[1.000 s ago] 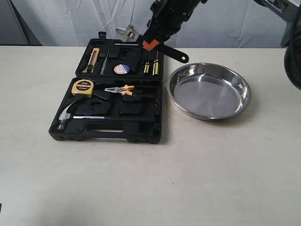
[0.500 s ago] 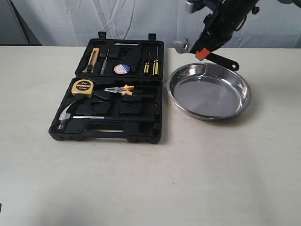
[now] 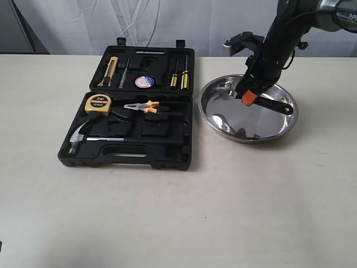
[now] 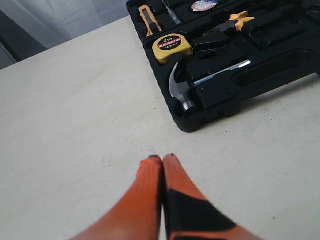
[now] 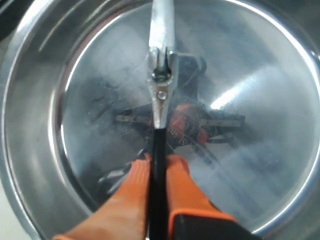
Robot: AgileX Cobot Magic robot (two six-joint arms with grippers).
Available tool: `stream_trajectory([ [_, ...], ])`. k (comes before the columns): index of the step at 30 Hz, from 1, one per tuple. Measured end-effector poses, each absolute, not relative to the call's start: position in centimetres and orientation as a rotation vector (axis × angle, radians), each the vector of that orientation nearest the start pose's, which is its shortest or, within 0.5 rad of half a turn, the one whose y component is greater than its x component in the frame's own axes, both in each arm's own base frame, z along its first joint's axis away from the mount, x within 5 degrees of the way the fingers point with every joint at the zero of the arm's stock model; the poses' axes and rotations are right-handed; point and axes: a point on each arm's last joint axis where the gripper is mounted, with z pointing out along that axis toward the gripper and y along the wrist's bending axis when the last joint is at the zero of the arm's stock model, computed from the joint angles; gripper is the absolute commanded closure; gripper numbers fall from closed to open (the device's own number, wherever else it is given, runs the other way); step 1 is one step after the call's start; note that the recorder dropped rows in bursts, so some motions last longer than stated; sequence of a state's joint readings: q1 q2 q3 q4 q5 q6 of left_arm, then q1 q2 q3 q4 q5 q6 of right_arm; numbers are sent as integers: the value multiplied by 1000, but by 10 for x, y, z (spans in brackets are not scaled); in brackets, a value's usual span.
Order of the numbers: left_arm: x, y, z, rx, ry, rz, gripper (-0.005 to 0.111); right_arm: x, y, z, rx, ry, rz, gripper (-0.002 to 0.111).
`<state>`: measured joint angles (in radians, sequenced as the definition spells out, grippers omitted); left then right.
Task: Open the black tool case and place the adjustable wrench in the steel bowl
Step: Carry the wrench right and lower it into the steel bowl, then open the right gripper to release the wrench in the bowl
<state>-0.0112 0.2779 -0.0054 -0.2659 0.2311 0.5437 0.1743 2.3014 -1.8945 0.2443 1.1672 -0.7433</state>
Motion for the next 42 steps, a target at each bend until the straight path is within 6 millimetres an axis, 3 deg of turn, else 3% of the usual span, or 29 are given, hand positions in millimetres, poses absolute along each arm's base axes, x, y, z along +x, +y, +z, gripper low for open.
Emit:
stream_trajectory([
  [11,73,-6,177,330,1953,118,107,467,105,160,-1128,2663,287,109],
  [20,73,-6,177,330,1953,118,107,467,106,134,-1108,2737,333,109],
  [31,73,-6,177,330,1953,118,107,467,106,133,-1092,2749,345,108],
  [32,73,-6,177,330,1953,118,107,466,106,133,-1097,2756,351,104],
  [34,73,-6,177,330,1953,118,107,465,106,133,-1100,2766,358,81],
  [37,73,-6,177,330,1953,118,107,464,106,133,-1103,2774,370,57],
  [42,73,-6,177,330,1953,118,107,464,106,133,-1097,2780,373,53],
])
